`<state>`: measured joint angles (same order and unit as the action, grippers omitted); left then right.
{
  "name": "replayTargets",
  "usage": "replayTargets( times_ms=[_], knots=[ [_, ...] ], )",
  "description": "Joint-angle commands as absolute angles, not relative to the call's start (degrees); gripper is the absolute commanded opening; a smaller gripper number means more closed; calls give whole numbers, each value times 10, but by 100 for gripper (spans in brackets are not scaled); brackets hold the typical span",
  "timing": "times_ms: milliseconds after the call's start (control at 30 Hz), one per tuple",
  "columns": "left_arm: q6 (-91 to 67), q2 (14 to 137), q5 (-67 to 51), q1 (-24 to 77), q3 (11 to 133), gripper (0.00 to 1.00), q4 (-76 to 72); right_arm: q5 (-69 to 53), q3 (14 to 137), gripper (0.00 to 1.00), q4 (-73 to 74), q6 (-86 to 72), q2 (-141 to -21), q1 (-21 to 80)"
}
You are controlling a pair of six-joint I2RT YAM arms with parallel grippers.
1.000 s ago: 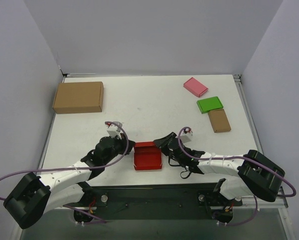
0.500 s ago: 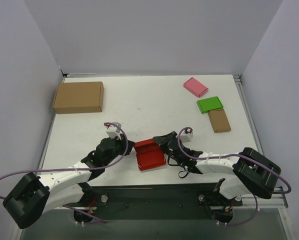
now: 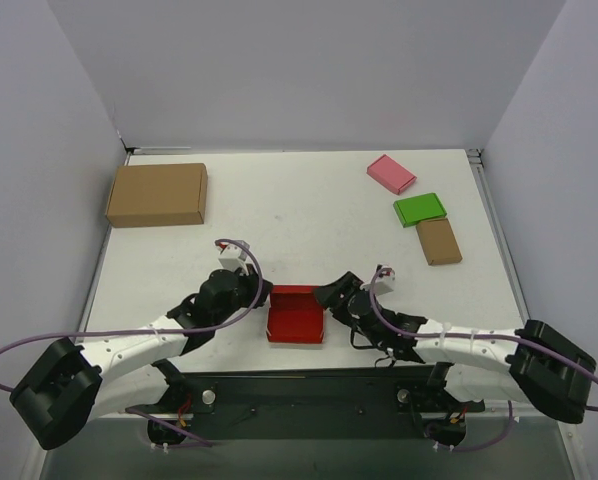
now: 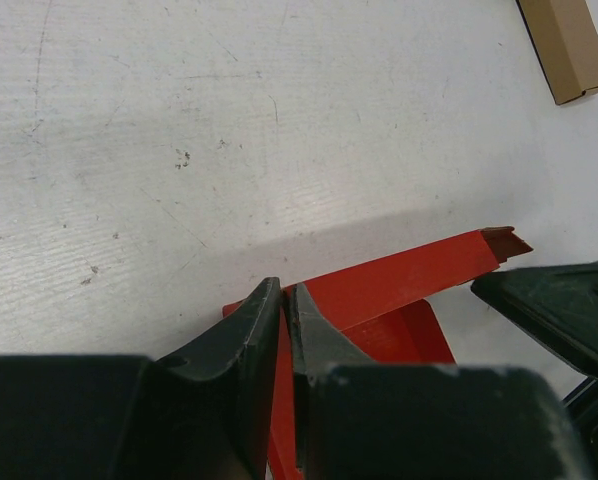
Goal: Fold the paper box
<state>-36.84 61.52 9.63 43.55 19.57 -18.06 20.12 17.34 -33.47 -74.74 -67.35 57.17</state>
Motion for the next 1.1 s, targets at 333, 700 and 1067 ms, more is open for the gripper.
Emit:
replayTargets(
  times_ms=[333, 700, 1067],
  knots=[
    [-343, 615, 98, 445, 205, 19, -155, 276, 188, 63, -111, -549, -478, 556],
    [-337, 613, 97, 450, 198, 19, -164, -48, 106, 75, -372, -388, -545, 351],
    [-337, 611, 105, 454, 206, 19, -146, -193, 116, 71, -435, -318, -599, 340]
  ],
)
